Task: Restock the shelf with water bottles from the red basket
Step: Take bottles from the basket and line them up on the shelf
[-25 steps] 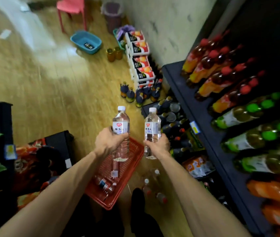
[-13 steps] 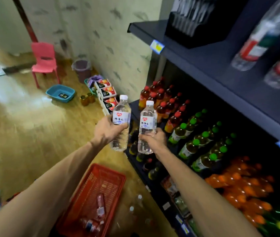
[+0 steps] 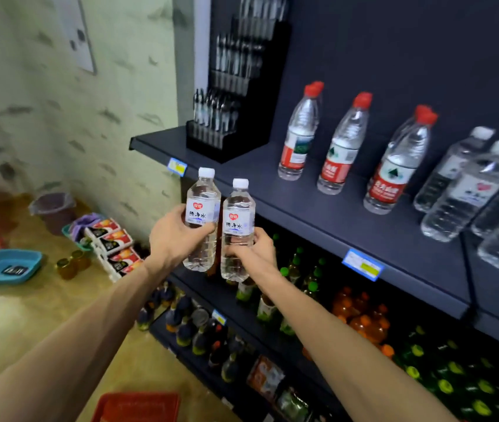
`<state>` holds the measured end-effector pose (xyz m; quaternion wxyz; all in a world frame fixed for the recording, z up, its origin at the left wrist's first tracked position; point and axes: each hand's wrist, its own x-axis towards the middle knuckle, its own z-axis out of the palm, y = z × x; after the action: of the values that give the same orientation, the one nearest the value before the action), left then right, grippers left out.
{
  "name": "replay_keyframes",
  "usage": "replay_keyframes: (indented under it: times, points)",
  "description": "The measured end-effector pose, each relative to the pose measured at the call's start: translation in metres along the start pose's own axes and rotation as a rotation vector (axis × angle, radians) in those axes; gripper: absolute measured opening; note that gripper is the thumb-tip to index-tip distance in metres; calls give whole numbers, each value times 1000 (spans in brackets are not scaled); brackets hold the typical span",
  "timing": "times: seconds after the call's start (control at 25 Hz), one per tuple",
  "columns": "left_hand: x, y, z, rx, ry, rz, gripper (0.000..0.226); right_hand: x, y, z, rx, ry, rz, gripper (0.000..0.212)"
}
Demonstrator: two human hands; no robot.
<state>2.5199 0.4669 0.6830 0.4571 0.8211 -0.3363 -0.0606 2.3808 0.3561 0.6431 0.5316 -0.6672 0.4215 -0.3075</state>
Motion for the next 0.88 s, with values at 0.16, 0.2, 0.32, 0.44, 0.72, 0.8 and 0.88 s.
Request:
replay_keyframes:
  times: [0.16,0.2,0.32,0.44,0.72,0.8,0.88]
  points:
    - [5,34,-1,-42,-6,68,47,-5,-30,-24,109,67,-32,53]
    - [6,43,-3,-47,-13,91,44,-7,-37,-32,131,84,-41,53]
    - [9,72,-4,-78,-38,167,43,-9,-56,-62,189,149,-79,53]
    - [8,98,-1,-100,-53,208,49,-9,-73,-92,224,239,-109,53]
    - [3,150,15,-140,-97,331,56,-20,-88,-164,228,475,-132,50]
    - [-3,164,24,-174,-118,348,48,-31,-86,-187,205,539,-132,48]
    - [-9,178,32,-198,-144,376,44,-41,-82,-210,171,587,-129,48]
